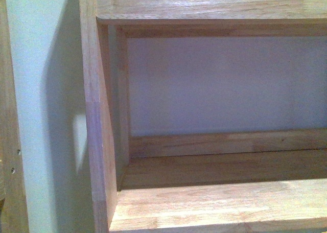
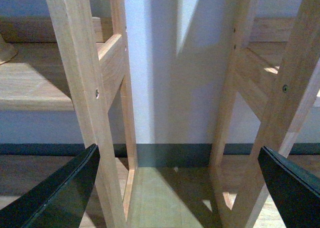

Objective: Put away toys

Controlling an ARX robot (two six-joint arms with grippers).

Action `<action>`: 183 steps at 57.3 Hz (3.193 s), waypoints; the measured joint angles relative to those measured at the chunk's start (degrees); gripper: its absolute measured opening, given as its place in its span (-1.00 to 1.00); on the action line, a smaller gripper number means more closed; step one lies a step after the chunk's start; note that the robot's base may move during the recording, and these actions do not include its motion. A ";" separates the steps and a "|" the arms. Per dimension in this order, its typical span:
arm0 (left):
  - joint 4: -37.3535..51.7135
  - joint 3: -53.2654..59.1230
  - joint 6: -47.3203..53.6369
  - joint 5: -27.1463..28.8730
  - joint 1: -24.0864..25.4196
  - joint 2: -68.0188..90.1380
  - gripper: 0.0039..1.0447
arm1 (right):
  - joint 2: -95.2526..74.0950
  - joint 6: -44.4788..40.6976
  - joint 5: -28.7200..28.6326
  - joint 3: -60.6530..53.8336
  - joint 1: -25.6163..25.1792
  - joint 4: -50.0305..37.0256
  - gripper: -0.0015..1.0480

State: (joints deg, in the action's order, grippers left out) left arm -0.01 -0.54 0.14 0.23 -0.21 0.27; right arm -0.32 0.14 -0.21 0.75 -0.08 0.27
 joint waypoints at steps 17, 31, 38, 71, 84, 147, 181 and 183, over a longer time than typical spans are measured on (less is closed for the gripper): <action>0.00 0.00 0.00 -0.04 0.00 -0.02 0.89 | 0.24 0.76 -1.09 -0.09 -0.09 -1.14 -0.88; 0.00 0.00 0.00 -0.04 0.00 -0.02 0.89 | -3.89 2.16 5.35 1.03 7.78 -9.90 -0.88; 0.00 0.00 0.00 -0.04 0.00 -0.02 0.89 | -8.81 0.81 13.05 4.70 15.56 -11.32 -0.88; 0.00 0.00 0.00 -0.04 0.00 -0.02 0.89 | -37.16 -20.96 47.21 31.82 54.16 -30.49 -0.88; 0.00 0.00 0.00 -0.02 0.00 -0.02 0.89 | -44.81 -26.75 44.81 39.08 59.52 -33.42 -0.88; 0.00 0.00 0.00 -0.04 0.00 -0.02 0.89 | -50.56 -41.03 26.93 68.00 49.86 -18.97 -0.88; 0.00 0.00 0.00 -0.04 0.00 -0.02 0.89 | -48.61 -11.02 1.55 72.02 17.51 -9.44 -0.88; 0.00 0.00 0.00 -0.04 0.00 -0.02 0.89 | -48.85 -9.84 0.37 72.02 15.21 -9.60 -0.88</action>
State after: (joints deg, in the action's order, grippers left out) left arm -0.01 -0.54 0.14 0.19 -0.21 0.25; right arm -49.17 -9.69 0.16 72.77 15.14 -9.32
